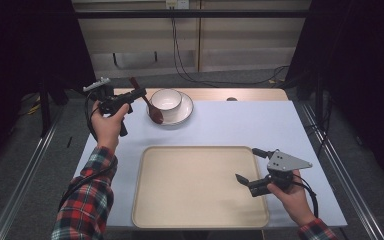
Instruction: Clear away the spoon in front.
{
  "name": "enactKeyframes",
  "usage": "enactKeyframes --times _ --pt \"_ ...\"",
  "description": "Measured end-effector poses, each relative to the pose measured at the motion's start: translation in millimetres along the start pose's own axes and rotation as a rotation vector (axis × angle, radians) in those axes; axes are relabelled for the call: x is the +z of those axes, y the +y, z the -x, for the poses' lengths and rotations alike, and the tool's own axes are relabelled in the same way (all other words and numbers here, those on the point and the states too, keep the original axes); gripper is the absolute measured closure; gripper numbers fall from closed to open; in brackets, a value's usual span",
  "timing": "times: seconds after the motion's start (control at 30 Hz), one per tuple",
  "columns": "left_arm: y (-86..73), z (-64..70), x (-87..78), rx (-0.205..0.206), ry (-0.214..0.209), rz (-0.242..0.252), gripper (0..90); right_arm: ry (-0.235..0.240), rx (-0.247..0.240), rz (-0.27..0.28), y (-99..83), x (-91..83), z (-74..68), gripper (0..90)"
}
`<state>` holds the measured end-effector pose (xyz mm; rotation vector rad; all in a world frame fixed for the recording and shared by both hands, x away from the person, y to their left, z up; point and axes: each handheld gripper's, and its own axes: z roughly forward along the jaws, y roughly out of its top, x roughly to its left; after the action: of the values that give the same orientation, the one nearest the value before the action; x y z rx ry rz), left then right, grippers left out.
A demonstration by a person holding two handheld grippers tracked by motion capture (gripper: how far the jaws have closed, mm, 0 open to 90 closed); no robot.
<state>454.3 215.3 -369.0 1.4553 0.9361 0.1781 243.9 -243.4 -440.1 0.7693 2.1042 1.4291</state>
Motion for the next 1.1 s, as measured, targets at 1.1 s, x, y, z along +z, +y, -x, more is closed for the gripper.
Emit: enactKeyframes --times 1.1 --pt "-15.1 35.5 -14.9 0.042 -0.148 -0.099 84.1 0.006 -0.017 0.003 1.4 1.5 -3.3 1.2"
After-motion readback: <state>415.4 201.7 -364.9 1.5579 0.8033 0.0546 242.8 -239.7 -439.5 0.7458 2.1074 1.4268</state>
